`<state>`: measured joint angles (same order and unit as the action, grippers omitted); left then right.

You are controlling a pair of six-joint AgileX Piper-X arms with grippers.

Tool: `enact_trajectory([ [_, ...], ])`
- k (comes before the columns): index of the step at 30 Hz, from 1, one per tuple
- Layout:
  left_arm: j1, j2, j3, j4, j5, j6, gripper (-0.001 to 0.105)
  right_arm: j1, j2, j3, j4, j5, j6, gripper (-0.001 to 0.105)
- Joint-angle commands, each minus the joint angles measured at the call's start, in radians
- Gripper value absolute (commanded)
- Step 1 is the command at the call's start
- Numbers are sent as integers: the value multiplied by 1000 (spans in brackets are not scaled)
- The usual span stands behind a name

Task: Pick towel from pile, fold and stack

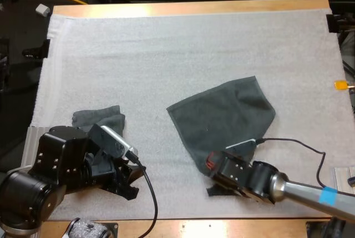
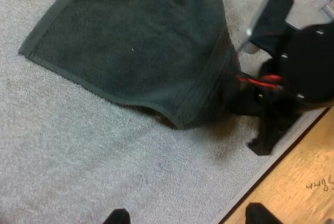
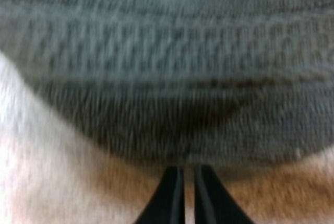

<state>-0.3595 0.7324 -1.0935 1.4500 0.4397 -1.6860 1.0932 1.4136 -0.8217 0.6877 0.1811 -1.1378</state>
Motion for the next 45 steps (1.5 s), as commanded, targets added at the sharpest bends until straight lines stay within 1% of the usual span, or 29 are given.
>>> enact_trajectory([
  [1, -2, 1, 0, -13, 8, 11, 46, 43, -58, -11, 113, 18, -21, 0],
  [3, -3, 1, -3, -7, 10, 2, 46, 39, -49, -5, 98, 12, -15, 0],
  [8, -2, -1, -4, -6, 14, 2, 46, 64, -100, -8, 177, 54, -20, 0],
  [11, -1, 1, -2, -11, 15, 4, 46, 57, -111, -8, 175, 70, -15, 1],
  [12, -1, 0, -3, -12, 17, 4, 46, 56, -110, -8, 169, 70, -11, 2],
  [14, -1, -1, -2, -14, 20, 2, 46, 53, -107, -8, 138, 64, -10, 12],
  [16, -1, 3, -1, -10, 24, 2, 46, 48, -107, -8, 113, 50, -12, 32],
  [18, -2, 2, -1, -11, 31, -2, 46, 47, -89, -10, 77, 25, -21, 49],
  [19, -2, -1, 0, -9, 36, 0, 46, 44, -78, -8, 46, 6, -27, 55],
  [20, -3, 1, -1, -10, 40, -1, 46, 44, -67, -8, 27, -9, -34, 56],
  [25, 1, -2, 0, -9, 51, -3, 46, 43, 28, -6, -37, -65, -38, 45],
  [27, -2, -2, -2, 1, 53, 0, 46, 46, 17, -4, -34, -50, -18, 45],
  [36, 0, 0, -1, 10, 57, -1, 46, 44, 115, -4, -68, -13, 25, 46],
  [39, -1, 0, 0, 9, 57, -1, 46, 43, 126, -5, -70, 1, 35, 42],
  [41, -1, 1, -2, 12, 57, -1, 46, 41, 130, -5, -71, 10, 36, 34],
  [45, -1, 4, -1, 13, 56, 3, 46, 42, 128, -5, -70, 29, 35, 7],
])
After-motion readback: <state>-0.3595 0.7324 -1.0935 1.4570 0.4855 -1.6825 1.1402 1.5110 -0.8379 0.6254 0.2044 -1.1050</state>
